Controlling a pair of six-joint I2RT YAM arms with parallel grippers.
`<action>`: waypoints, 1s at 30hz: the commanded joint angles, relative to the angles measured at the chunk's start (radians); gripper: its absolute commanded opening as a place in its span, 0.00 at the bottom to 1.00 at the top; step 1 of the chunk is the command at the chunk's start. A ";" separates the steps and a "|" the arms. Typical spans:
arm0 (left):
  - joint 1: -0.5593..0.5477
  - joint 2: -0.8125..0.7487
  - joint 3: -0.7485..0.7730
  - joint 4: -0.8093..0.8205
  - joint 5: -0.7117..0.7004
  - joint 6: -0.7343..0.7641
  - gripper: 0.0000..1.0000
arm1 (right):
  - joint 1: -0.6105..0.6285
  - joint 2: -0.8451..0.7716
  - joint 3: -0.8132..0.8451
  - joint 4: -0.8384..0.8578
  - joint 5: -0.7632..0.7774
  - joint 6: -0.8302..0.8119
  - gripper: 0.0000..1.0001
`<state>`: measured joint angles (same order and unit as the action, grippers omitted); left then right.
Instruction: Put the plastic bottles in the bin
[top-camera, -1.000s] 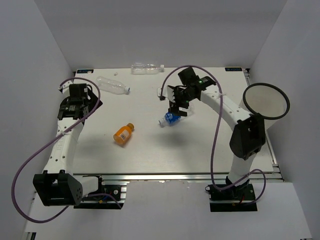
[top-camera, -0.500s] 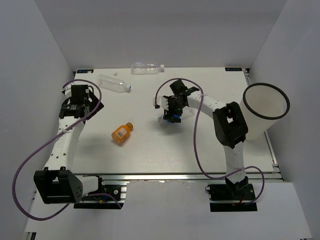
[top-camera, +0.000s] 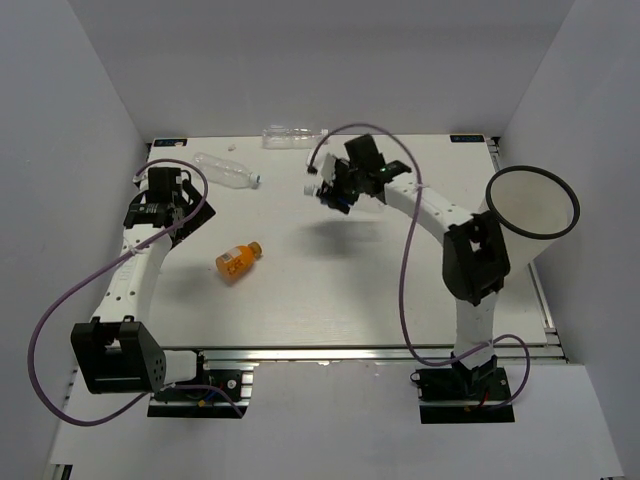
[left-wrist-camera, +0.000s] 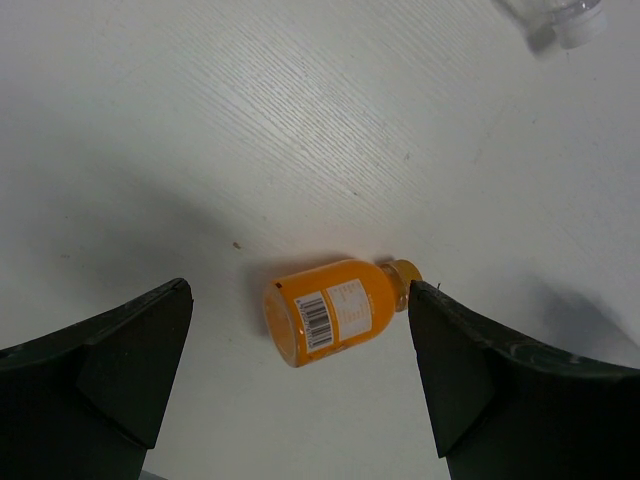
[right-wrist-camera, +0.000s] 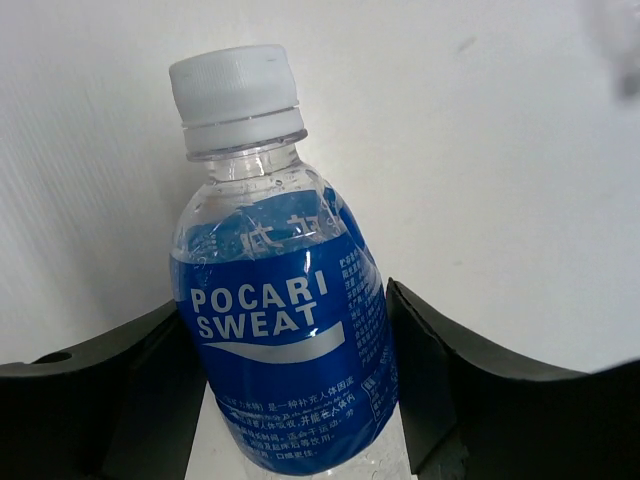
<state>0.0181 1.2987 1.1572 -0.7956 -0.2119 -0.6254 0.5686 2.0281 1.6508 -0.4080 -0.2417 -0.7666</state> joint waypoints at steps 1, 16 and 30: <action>0.003 -0.027 0.007 0.016 0.048 0.012 0.98 | -0.033 -0.207 0.145 0.083 -0.042 0.218 0.10; 0.000 0.099 0.007 0.111 0.251 0.067 0.98 | -0.504 -0.838 -0.097 0.169 0.539 0.707 0.17; -0.058 0.252 0.045 0.036 0.318 0.332 0.98 | -0.857 -0.776 -0.189 0.040 0.398 0.852 0.89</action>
<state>-0.0174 1.5570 1.1801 -0.7208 0.0772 -0.3759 -0.2630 1.2484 1.4303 -0.3656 0.2237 0.0315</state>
